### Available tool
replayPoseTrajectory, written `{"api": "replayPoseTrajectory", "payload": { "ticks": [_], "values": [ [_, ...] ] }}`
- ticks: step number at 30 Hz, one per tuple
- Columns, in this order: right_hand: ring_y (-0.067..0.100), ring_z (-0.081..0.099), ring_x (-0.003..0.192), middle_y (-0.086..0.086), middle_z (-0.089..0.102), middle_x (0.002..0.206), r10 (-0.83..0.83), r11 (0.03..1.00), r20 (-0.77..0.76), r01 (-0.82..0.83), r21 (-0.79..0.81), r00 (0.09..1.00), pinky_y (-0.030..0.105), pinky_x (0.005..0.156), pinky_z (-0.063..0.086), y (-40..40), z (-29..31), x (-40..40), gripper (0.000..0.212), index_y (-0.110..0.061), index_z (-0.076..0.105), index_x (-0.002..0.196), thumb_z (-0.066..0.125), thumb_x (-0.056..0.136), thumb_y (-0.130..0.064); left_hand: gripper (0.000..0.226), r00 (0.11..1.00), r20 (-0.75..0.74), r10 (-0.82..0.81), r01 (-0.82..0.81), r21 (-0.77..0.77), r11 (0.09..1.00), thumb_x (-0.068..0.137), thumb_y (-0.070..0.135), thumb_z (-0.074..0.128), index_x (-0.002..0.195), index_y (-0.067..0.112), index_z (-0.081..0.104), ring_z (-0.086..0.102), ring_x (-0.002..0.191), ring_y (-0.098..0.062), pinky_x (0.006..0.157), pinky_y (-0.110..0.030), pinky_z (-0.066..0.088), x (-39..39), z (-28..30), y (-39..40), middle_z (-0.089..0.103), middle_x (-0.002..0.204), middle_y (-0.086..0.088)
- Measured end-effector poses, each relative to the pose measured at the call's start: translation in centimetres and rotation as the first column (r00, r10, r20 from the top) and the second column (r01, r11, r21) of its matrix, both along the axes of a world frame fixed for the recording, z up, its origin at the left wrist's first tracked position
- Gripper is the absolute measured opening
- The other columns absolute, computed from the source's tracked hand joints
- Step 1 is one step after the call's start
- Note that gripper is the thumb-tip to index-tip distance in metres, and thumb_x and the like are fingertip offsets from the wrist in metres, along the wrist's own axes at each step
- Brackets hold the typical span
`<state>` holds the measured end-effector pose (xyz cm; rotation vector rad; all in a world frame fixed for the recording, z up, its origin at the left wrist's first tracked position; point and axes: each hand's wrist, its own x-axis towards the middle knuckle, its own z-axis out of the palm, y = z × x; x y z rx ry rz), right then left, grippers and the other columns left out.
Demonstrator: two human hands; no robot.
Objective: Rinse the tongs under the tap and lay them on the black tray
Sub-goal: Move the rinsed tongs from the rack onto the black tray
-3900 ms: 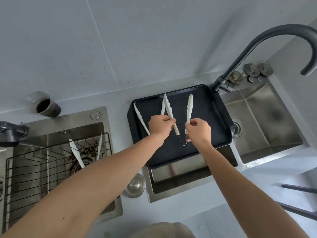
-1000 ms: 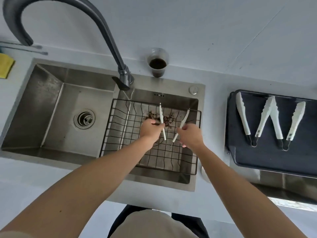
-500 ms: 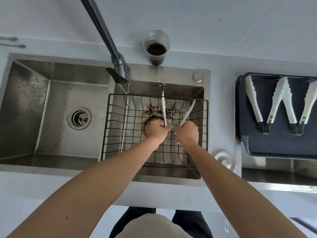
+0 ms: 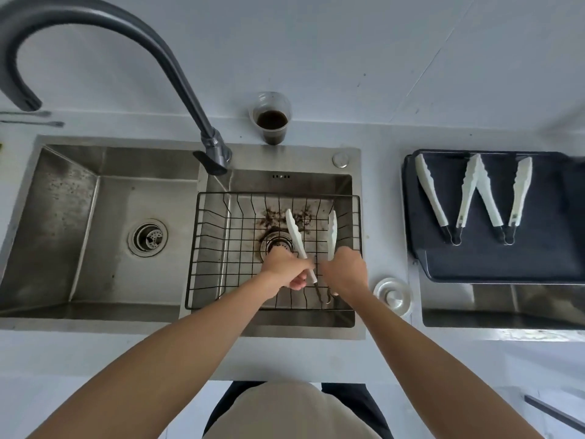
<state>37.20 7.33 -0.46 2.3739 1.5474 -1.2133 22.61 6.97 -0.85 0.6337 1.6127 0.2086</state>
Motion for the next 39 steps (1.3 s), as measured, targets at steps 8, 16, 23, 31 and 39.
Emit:
{"api": "replayPoseTrajectory", "payload": {
  "ticks": [8,16,23,31,39],
  "values": [
    [0.015,0.041,0.056,0.000,0.049,0.066,-0.043,0.977,-0.065,0.056,0.204,0.997,0.026,0.049,0.033,-0.2,6.1,6.4,0.019,-0.012,0.047,0.076,0.059,0.091,-0.014,0.021,0.997,0.049,-0.053,0.042,0.211,0.977,0.086,0.011,0.079,0.084,-0.009,0.075,0.067,0.054,-0.023,0.049,-0.029,0.056,5.1,4.6,1.0,0.070,0.067,-0.015],
    [0.032,0.065,0.064,0.011,0.067,0.072,-0.317,0.869,-0.070,0.319,0.378,0.946,0.035,0.056,0.049,1.8,10.9,21.7,0.017,-0.004,0.057,0.083,0.062,0.091,-0.019,0.027,0.989,0.101,-0.112,0.058,0.429,0.902,0.089,0.018,0.081,0.081,-0.008,0.076,0.073,0.059,-0.022,0.062,-0.034,0.065,21.6,8.0,6.1,0.077,0.074,-0.020],
    [0.036,0.072,0.069,0.011,0.071,0.075,-0.434,0.816,-0.026,0.406,0.412,0.900,0.050,0.064,0.063,2.0,10.6,34.7,0.015,-0.006,0.061,0.084,0.062,0.091,-0.020,0.024,0.968,0.123,-0.220,0.141,0.457,0.878,0.093,0.014,0.075,0.070,0.006,0.074,0.073,0.063,-0.020,0.061,-0.033,0.066,35.5,8.2,7.2,0.077,0.073,-0.016],
    [0.041,0.070,0.068,0.013,0.071,0.074,-0.439,0.829,-0.019,0.414,0.376,0.898,0.052,0.063,0.062,3.7,7.8,43.2,0.014,-0.006,0.060,0.083,0.059,0.089,-0.018,0.024,0.973,0.041,-0.227,0.190,0.414,0.890,0.094,0.015,0.071,0.077,0.001,0.079,0.078,0.068,-0.031,0.070,-0.042,0.067,45.0,5.1,9.0,0.076,0.070,-0.016],
    [0.041,0.070,0.067,0.016,0.071,0.074,-0.422,0.849,-0.029,0.406,0.337,0.906,0.049,0.063,0.060,5.6,4.7,47.0,0.014,-0.002,0.060,0.084,0.057,0.089,-0.015,0.024,0.976,0.002,-0.217,0.200,0.374,0.905,0.096,0.014,0.069,0.086,-0.005,0.079,0.072,0.061,-0.023,0.070,-0.041,0.067,48.9,2.2,10.6,0.075,0.075,-0.018]
  ]
}}
